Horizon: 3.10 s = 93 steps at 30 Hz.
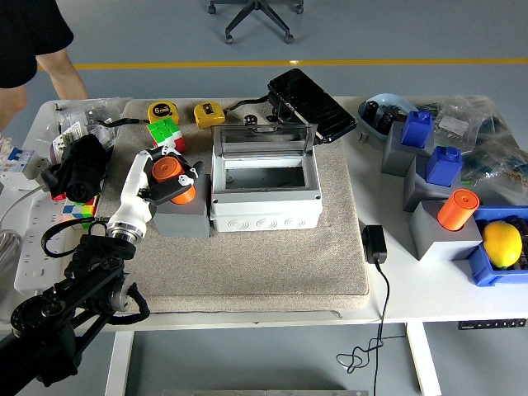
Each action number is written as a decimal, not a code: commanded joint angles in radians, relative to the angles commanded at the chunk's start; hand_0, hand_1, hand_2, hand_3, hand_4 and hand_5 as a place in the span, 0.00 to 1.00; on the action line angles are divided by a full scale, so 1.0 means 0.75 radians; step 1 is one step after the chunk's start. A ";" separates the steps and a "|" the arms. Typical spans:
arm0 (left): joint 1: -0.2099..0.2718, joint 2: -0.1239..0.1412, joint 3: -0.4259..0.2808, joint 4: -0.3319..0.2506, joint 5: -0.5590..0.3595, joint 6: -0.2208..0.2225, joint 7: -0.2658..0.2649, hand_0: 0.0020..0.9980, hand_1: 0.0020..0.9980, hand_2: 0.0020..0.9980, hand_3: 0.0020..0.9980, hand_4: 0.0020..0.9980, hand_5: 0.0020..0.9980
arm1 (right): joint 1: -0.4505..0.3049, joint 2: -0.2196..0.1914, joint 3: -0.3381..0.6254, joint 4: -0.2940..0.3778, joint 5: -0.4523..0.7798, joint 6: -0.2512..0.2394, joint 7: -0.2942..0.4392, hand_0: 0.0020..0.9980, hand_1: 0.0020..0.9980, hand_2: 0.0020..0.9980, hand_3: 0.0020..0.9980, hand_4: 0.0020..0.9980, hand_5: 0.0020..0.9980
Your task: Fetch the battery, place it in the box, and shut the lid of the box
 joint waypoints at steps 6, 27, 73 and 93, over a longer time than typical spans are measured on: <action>0.001 0.007 -0.022 -0.043 0.066 -0.001 0.019 0.23 0.24 0.19 0.18 0.54 0.00 | 0.000 0.001 -0.003 0.000 0.003 -0.003 0.005 0.59 0.60 0.57 0.56 0.93 0.44; -0.286 0.109 0.295 -0.297 0.609 -0.040 0.347 0.22 0.18 0.17 0.19 0.73 0.00 | 0.004 -0.003 0.002 0.002 0.011 -0.007 0.008 0.59 0.60 0.57 0.56 0.93 0.44; -0.742 -0.174 0.777 0.124 1.256 -0.070 0.870 0.27 0.20 0.23 0.39 1.00 0.29 | 0.009 -0.010 -0.029 0.011 0.019 -0.010 0.009 0.59 0.60 0.57 0.55 0.92 0.44; -0.775 -0.184 0.805 0.194 1.215 -0.073 0.816 0.31 0.43 0.38 0.48 1.00 0.36 | 0.009 -0.012 -0.029 0.020 0.009 -0.017 0.014 0.59 0.60 0.57 0.55 0.92 0.44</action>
